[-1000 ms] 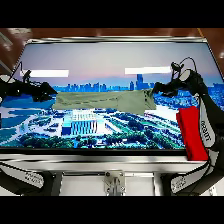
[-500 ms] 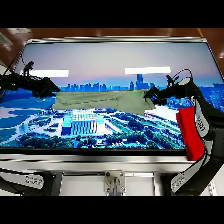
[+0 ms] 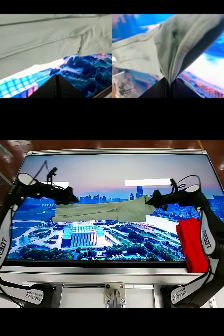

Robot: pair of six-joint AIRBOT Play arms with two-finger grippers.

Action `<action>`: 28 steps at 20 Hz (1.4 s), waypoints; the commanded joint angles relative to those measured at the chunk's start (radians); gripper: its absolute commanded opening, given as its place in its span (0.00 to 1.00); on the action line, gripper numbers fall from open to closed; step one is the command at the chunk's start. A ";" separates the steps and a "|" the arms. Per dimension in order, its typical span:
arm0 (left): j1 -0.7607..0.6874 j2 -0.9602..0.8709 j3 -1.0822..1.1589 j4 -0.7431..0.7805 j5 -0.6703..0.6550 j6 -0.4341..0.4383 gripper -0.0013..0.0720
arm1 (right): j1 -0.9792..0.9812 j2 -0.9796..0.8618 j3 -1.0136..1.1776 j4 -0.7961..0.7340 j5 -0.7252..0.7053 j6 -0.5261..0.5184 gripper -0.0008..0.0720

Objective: Fold the shirts.

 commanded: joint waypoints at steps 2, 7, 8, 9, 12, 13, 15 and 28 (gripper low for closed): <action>-0.238 -0.103 0.001 -0.061 0.141 0.000 0.07 | -0.043 0.209 0.001 0.005 0.187 0.051 0.09; -0.394 -0.182 0.001 -0.152 0.326 -0.001 0.07 | -0.052 0.441 0.001 -0.132 0.314 0.150 0.09; -0.418 -0.200 0.001 -0.226 0.380 -0.001 0.07 | -0.052 0.476 0.001 -0.153 0.330 0.169 0.09; -0.446 -0.221 0.001 -0.302 0.425 0.000 0.07 | -0.053 0.503 0.001 -0.163 0.346 0.179 0.09; -0.543 -0.291 0.002 -0.479 0.475 0.035 0.07 | -0.052 0.564 0.001 -0.178 0.349 0.214 0.09; -0.573 -0.311 0.008 -0.522 0.475 0.046 0.07 | -0.052 0.573 0.001 -0.177 0.345 0.223 0.09; -0.617 -0.338 0.032 -0.586 0.457 0.083 0.07 | -0.052 0.577 0.001 -0.181 0.341 0.229 0.09; 0.005 0.152 0.049 -0.058 0.325 -0.036 0.07 | 0.449 0.255 0.000 -0.156 -0.248 0.223 0.09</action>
